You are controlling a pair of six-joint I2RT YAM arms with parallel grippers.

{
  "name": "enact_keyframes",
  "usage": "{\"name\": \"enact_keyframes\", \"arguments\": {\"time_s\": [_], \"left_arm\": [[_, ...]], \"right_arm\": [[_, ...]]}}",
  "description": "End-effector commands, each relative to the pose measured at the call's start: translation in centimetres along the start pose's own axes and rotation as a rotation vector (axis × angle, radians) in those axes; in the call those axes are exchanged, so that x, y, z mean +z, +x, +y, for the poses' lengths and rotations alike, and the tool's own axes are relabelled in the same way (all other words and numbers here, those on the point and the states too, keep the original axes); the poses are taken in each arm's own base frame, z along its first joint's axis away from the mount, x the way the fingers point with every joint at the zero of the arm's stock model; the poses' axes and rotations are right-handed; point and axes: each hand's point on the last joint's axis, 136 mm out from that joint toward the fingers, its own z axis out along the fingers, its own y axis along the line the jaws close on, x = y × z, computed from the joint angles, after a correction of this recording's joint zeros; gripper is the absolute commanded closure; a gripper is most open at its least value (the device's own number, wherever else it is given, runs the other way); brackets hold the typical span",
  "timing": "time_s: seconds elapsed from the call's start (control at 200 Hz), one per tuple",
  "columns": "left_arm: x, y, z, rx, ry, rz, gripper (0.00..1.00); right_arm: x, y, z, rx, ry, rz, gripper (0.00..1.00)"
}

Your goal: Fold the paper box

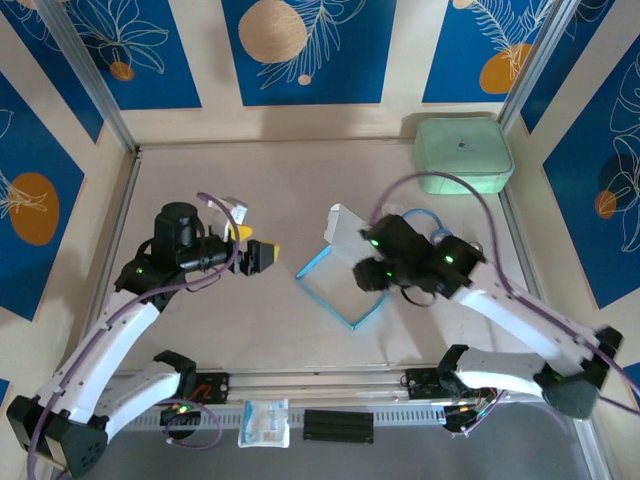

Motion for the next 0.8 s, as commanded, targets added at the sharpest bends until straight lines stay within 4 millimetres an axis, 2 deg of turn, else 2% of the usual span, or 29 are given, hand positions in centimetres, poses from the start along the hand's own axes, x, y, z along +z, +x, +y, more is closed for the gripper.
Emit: {"name": "enact_keyframes", "arguments": {"time_s": [0.0,0.08,0.18,0.275,0.4,0.64,0.795], "left_arm": [[0.7,2.1,-4.6,0.137,0.202,0.062,0.00],[1.5,3.5,-6.5,0.203,0.263,0.125,0.01],[2.2,4.5,-7.4,0.235,0.270,0.179,0.01],[2.6,4.6,-7.6,0.247,0.260,0.183,0.01],[3.2,4.4,-7.5,0.235,0.251,0.161,0.01],[3.8,3.6,-7.0,0.218,0.192,0.171,0.01],[3.6,3.2,-6.7,0.220,0.164,0.159,0.00]], "right_arm": [[1.0,7.7,-1.7,0.561,0.041,0.260,0.53],[2.5,8.9,-2.1,0.644,0.005,0.262,0.49],[5.1,9.4,-2.7,0.754,-0.045,0.279,0.46],[7.6,8.2,-3.0,0.808,-0.114,0.235,0.46],[9.7,6.1,-3.6,0.825,-0.152,0.145,0.47],[13.6,5.8,-5.5,0.790,-0.018,0.098,0.60],[15.2,6.2,-6.3,0.708,0.061,0.087,0.77]]}}
